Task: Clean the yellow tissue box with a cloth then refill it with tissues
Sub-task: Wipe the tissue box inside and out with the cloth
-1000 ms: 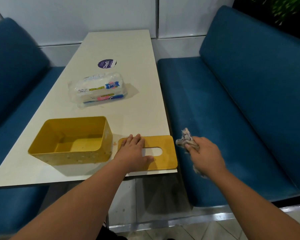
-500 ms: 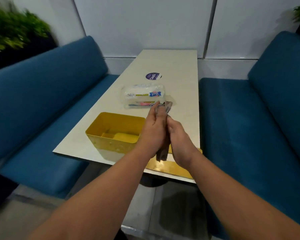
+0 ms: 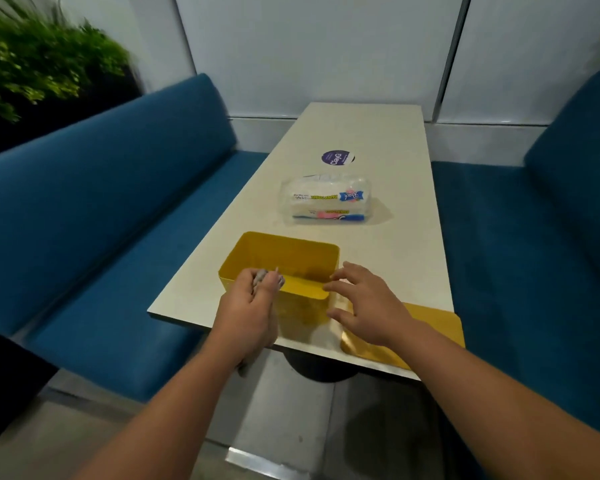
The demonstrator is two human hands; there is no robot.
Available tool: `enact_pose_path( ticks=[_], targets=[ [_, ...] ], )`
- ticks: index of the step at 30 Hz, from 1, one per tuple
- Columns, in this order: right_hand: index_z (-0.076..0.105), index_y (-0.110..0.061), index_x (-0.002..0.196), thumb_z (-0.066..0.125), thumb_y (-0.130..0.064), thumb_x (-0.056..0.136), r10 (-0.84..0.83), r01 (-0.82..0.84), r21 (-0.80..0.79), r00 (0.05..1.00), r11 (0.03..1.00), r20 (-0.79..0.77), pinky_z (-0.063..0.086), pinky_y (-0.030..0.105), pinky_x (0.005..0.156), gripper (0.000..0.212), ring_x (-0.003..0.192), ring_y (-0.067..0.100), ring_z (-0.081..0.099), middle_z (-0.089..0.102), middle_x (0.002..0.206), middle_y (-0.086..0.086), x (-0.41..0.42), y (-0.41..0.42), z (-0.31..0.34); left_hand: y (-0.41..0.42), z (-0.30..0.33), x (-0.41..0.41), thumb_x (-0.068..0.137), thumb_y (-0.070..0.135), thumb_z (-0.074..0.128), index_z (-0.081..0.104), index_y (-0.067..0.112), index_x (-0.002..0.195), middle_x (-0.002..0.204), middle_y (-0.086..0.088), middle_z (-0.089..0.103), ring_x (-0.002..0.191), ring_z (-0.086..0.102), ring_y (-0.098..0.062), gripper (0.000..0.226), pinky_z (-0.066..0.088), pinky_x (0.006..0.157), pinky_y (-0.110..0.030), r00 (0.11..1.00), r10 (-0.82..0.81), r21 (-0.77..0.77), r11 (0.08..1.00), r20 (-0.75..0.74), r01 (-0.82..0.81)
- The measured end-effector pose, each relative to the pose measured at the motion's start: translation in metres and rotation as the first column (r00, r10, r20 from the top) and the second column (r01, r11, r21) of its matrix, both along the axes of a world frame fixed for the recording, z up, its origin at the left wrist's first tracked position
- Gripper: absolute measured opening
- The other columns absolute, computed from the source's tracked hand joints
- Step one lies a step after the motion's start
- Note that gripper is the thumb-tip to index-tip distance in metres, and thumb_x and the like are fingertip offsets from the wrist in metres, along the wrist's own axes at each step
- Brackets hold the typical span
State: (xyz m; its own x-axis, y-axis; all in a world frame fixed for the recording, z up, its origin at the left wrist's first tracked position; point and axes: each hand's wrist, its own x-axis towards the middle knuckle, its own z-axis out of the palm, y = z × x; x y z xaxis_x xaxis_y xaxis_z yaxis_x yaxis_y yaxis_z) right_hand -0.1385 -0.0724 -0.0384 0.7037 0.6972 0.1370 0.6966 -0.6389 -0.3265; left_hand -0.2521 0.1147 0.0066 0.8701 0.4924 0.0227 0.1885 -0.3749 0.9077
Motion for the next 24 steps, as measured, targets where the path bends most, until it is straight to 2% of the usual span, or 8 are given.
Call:
enact_pose_path(
  ticks=[4,6,10,15,17,19,21,24],
  targets=[
    [0.069,-0.024,0.111,0.056,-0.038,0.093,0.016,-0.016,0.065,1.000,0.998,0.006,0.030,0.044,0.111,0.026,0.139,0.024,0.029,0.049,0.140,-0.003,-0.001,0.019,-0.011,0.036,-0.012,-0.002,0.096,0.043,0.048,0.058,0.031,0.094,0.086,0.010,0.064,0.079,0.058,-0.002,0.016,0.039,0.061,-0.020,0.997,-0.075,0.016,0.997,-0.018,0.075],
    [0.071,-0.019,0.105,0.056,-0.028,0.095,-0.027,0.033,0.138,0.999,0.990,-0.048,0.030,0.038,0.111,0.019,0.137,0.022,0.031,0.054,0.133,-0.003,-0.003,0.025,-0.012,0.051,-0.015,-0.003,0.096,0.043,0.048,0.058,0.033,0.097,0.085,0.010,0.064,0.076,0.058,0.001,0.014,0.039,0.059,-0.016,0.992,-0.126,0.045,0.991,-0.026,0.127],
    [0.069,-0.015,0.109,0.055,-0.019,0.097,-0.161,0.204,0.284,0.973,0.937,-0.167,0.025,0.023,0.108,0.019,0.132,0.013,0.036,0.056,0.128,-0.004,-0.007,0.033,0.005,0.072,-0.017,-0.006,0.096,0.042,0.049,0.056,0.036,0.100,0.084,0.011,0.066,0.077,0.058,0.003,0.010,0.042,0.057,-0.008,0.979,-0.203,0.074,0.976,-0.010,0.204],
    [0.062,-0.023,0.110,0.050,-0.023,0.099,-0.206,0.380,0.378,0.881,0.844,-0.425,0.030,0.026,0.105,0.016,0.124,0.004,0.038,0.048,0.126,-0.012,-0.010,0.037,0.024,0.071,-0.015,-0.003,0.088,0.046,0.041,0.051,0.035,0.110,0.086,0.009,0.066,0.079,0.061,0.000,0.027,0.043,0.061,-0.016,0.959,-0.281,0.057,0.959,0.035,0.279],
    [0.060,-0.021,0.108,0.048,-0.026,0.100,-0.197,0.434,0.393,0.834,0.811,-0.515,0.036,0.027,0.098,0.015,0.113,0.008,0.046,0.052,0.121,-0.010,-0.011,0.037,0.025,0.067,-0.013,0.000,0.092,0.041,0.046,0.049,0.036,0.111,0.088,0.014,0.064,0.081,0.059,0.004,0.020,0.042,0.061,-0.009,0.950,-0.313,0.120,0.943,0.013,0.309],
    [0.060,-0.023,0.105,0.047,-0.028,0.101,-0.148,0.452,0.428,0.803,0.783,-0.577,0.045,0.034,0.095,0.015,0.105,0.015,0.053,0.059,0.111,-0.008,-0.008,0.036,0.026,0.064,-0.008,0.004,0.095,0.035,0.052,0.051,0.039,0.108,0.088,0.017,0.064,0.083,0.059,0.007,0.014,0.042,0.063,-0.008,0.942,-0.335,0.188,0.926,0.009,0.328],
    [0.061,-0.020,0.101,0.045,-0.027,0.101,-0.084,0.446,0.455,0.780,0.771,-0.621,0.046,0.041,0.093,0.017,0.098,0.018,0.054,0.060,0.101,-0.003,-0.003,0.035,0.028,0.064,-0.003,0.010,0.095,0.036,0.051,0.051,0.041,0.104,0.086,0.018,0.064,0.081,0.059,0.005,0.010,0.042,0.063,-0.009,0.939,-0.341,0.209,0.922,0.034,0.327],
    [0.059,-0.012,0.101,0.043,-0.022,0.102,-0.009,0.446,0.476,0.737,0.758,-0.676,0.045,0.039,0.087,0.020,0.093,0.020,0.050,0.056,0.095,0.004,0.008,0.033,0.033,0.066,0.006,0.018,0.090,0.050,0.042,0.052,0.039,0.101,0.072,0.015,0.063,0.065,0.059,-0.006,0.018,0.049,0.063,-0.027,0.949,-0.310,0.169,0.940,0.064,0.296]
  ],
)
